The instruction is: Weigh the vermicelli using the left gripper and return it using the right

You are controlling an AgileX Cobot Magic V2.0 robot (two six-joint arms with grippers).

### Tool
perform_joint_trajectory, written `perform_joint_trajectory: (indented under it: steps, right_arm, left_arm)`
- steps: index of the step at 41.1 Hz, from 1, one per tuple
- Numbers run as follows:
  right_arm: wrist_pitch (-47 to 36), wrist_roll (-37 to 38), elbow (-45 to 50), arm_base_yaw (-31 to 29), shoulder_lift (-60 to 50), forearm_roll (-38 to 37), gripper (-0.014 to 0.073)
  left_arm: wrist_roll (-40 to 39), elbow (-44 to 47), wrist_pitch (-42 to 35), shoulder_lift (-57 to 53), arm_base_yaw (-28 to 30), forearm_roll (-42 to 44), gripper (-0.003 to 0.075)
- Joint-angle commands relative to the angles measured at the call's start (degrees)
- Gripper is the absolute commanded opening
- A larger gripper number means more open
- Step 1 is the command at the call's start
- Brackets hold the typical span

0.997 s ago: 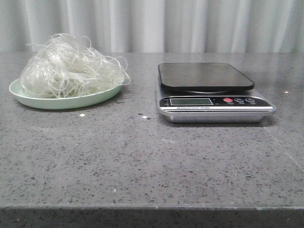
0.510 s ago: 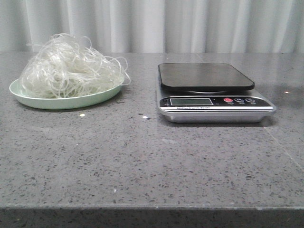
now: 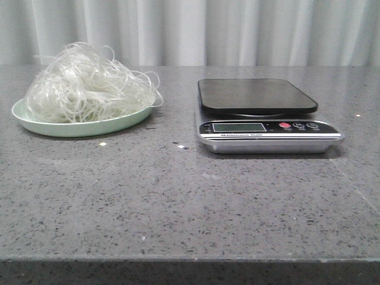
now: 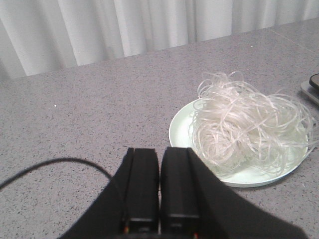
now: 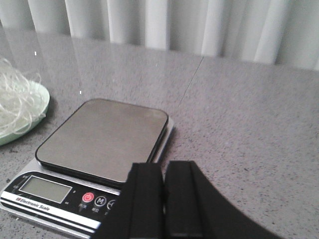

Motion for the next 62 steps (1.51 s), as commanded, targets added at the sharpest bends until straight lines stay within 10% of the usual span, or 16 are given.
perform_joint_trajectory:
  steps: [1, 45, 62]
  right_arm:
    - [-7.0, 0.1, 1.4, -0.2, -3.5, 0.1, 0.0151]
    - [-6.8, 0.1, 2.8, -0.2, -4.6, 0.1, 0.0151]
    - [-6.8, 0.1, 2.8, -0.2, -4.6, 0.1, 0.0151]
  left_arm:
    - [-0.3, -1.5, -4.7, 0.1, -0.3, -0.8, 0.0137]
    - [-0.3, -0.1, -5.3, -0.6, 0.5, -0.7, 0.0137]
    - [-0.3, 18.4, -16.3, -17.1, 11.2, -1.0, 0.0137]
